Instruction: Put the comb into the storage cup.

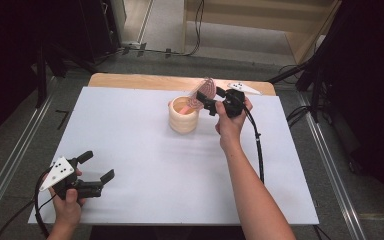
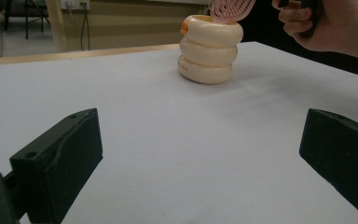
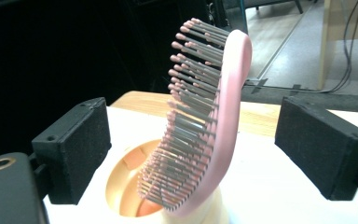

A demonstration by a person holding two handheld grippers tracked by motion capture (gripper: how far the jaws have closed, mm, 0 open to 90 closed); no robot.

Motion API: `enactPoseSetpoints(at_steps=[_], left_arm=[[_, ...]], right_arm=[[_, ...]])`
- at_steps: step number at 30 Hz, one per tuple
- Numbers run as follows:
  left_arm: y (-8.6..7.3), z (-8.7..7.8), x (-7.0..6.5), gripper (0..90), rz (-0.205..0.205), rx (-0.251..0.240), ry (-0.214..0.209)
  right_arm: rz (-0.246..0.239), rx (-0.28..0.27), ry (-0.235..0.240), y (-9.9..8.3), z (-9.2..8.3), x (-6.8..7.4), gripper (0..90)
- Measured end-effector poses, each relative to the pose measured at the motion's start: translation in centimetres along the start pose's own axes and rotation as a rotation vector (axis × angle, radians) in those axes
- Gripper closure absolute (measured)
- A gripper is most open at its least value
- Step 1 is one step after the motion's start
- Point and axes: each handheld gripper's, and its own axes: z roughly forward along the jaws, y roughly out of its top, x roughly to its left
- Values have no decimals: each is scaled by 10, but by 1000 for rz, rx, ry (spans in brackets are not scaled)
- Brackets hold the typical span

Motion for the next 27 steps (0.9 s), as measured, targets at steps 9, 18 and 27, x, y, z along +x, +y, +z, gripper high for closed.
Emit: enactPoseSetpoints(at_steps=[9, 18, 27], left_arm=[[0, 0, 0, 0, 1, 1, 0], [0, 0, 0, 0, 1, 2, -1], [0, 0, 0, 0, 2, 2, -2]], right_arm=[[-48, -5, 29, -4, -15, 4, 0], [-85, 3, 36, -6, -29, 8, 0], [-112, -4, 40, -10, -45, 11, 0]])
